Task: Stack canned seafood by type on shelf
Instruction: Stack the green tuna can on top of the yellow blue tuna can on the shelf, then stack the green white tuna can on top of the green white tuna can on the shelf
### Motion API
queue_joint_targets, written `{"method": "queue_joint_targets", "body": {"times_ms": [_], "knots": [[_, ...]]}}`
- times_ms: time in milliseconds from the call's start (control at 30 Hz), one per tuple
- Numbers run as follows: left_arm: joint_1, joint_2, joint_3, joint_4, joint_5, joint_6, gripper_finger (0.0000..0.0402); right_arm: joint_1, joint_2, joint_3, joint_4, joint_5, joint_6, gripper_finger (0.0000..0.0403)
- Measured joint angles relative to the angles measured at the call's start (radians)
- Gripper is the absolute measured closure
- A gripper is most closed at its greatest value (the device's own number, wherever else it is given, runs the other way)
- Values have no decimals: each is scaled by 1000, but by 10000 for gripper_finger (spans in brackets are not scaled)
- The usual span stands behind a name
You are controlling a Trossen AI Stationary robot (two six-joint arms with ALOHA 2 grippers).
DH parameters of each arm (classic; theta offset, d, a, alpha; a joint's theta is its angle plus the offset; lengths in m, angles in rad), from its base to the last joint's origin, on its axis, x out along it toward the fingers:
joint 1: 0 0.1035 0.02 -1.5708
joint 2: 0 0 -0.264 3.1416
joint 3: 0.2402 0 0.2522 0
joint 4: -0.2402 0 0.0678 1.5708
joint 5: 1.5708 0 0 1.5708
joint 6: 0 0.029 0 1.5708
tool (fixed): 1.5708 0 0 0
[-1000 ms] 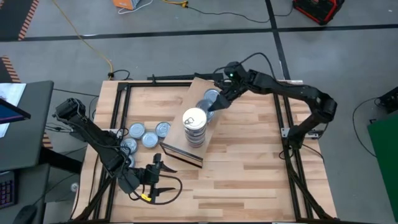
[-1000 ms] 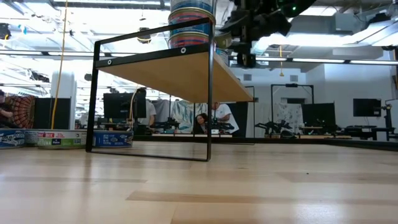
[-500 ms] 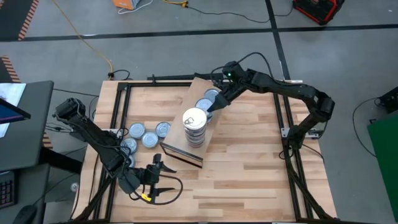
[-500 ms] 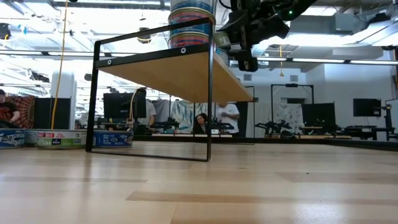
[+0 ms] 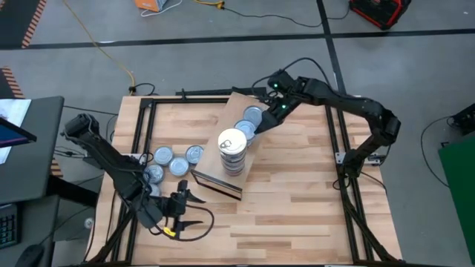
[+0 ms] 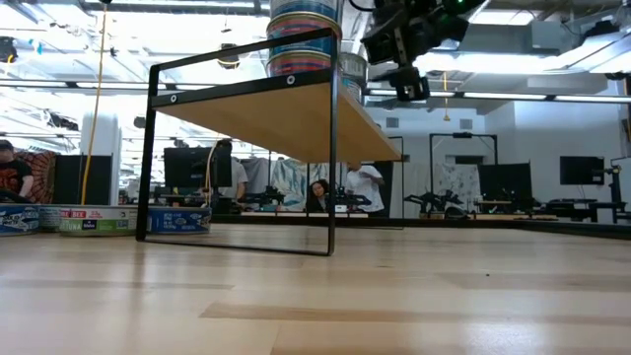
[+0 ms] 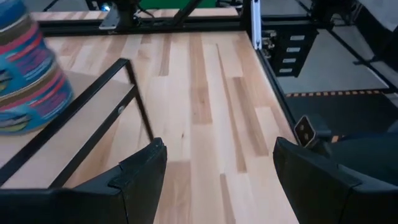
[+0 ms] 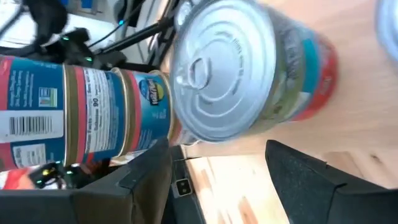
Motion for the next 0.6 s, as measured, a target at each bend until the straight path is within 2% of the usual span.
{"method": "queue_joint_targets", "body": {"times_ms": [200,333,467,533,600], "knots": [[-2,-84,0,-163,10,-83,118,2,0,18,-20,39,-14,121],[-2,-110,0,-253,68,-167,118,2,0,18,-48,42,-41,121],[-2,-122,0,-362,155,-273,118,3,-20,17,-180,46,-140,121],[-3,-124,0,-434,199,-330,118,22,-54,15,-255,94,-214,121],[-8,-124,0,-513,240,-381,118,66,-102,-1,-275,202,-263,121]]}}
